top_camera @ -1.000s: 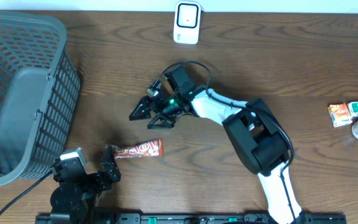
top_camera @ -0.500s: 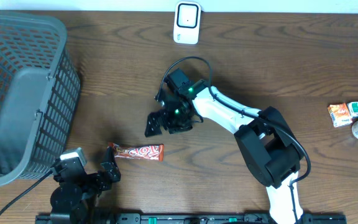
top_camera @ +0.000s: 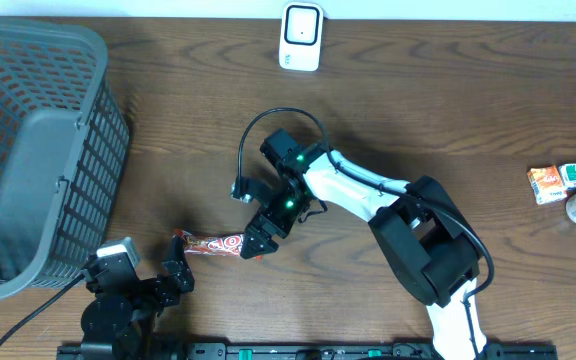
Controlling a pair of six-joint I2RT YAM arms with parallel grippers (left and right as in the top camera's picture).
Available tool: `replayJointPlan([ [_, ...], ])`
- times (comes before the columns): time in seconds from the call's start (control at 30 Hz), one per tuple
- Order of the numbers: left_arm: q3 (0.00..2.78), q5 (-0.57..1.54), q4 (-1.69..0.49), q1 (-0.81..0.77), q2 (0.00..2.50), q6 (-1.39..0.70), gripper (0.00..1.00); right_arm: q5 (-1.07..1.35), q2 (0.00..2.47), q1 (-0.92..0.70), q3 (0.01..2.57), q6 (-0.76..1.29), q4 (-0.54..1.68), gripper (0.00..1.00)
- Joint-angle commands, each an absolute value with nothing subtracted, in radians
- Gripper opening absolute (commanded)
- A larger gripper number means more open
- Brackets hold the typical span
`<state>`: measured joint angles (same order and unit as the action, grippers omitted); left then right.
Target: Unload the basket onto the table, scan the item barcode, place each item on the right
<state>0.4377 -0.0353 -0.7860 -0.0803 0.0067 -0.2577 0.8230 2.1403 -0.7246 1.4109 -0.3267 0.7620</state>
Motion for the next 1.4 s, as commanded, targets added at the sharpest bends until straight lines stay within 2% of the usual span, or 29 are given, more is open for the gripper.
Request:
replayJointPlan([
  [0.0, 0.442, -0.037, -0.786, -0.084, 0.006, -0.244, 0.98, 0.759, 2.189, -0.764, 1.386, -0.366, 0.770, 0.95],
  [0.17, 0.442, -0.037, -0.785, -0.084, 0.006, -0.244, 0.98, 0.655, 2.229, -0.807, 1.386, -0.288, 0.734, 0.99],
  [0.23, 0.442, -0.037, -0.785, -0.084, 0.006, -0.244, 0.98, 0.637, 2.241, -0.812, 1.387, -0.265, 0.720, 0.92],
  [0.27, 0.442, -0.037, -0.785, -0.084, 0.006, -0.244, 0.98, 0.628, 2.243, -0.811, 1.387, -0.246, 0.716, 0.85],
  [0.3, 0.442, -0.037, -0.786, -0.084, 0.006, -0.244, 0.98, 0.626, 2.244, -0.809, 1.387, -0.239, 0.715, 0.73],
  [0.37, 0.442, -0.037, -0.785, -0.084, 0.006, -0.244, 0.98, 0.624, 2.244, -0.801, 1.387, -0.226, 0.715, 0.44],
  [0.53, 0.442, -0.037, -0.785, -0.084, 0.006, -0.244, 0.98, 0.548, 2.247, -0.799, 1.386, -0.206, 0.742, 0.01],
  [0.7, 0.442, -0.037, -0.785, -0.084, 0.006, -0.244, 0.98, 0.533, 2.247, -0.813, 1.393, -0.194, 0.741, 0.01],
  [0.8, 0.442, -0.037, -0.785, -0.084, 0.006, -0.244, 0.98, 0.412, 2.234, -0.807, 1.422, -0.108, 0.770, 0.01],
  [0.93, 0.442, -0.037, -0.785, -0.084, 0.006, -0.244, 0.98, 0.017, 2.149, -0.807, 1.462, 0.051, 0.841, 0.01],
  [1.07, 0.442, -0.037, -0.785, -0.084, 0.006, -0.244, 0.98, -0.367, 2.013, -0.825, 1.463, 0.101, 0.885, 0.01],
  [1.27, 0.442, -0.037, -0.785, -0.084, 0.006, -0.244, 0.98, -0.809, 1.982, -0.838, 1.462, 0.229, 0.977, 0.01],
  [1.37, 0.442, -0.037, -0.785, -0.084, 0.006, -0.244, 0.98, -0.918, 1.982, -0.837, 1.462, 0.287, 0.981, 0.01],
])
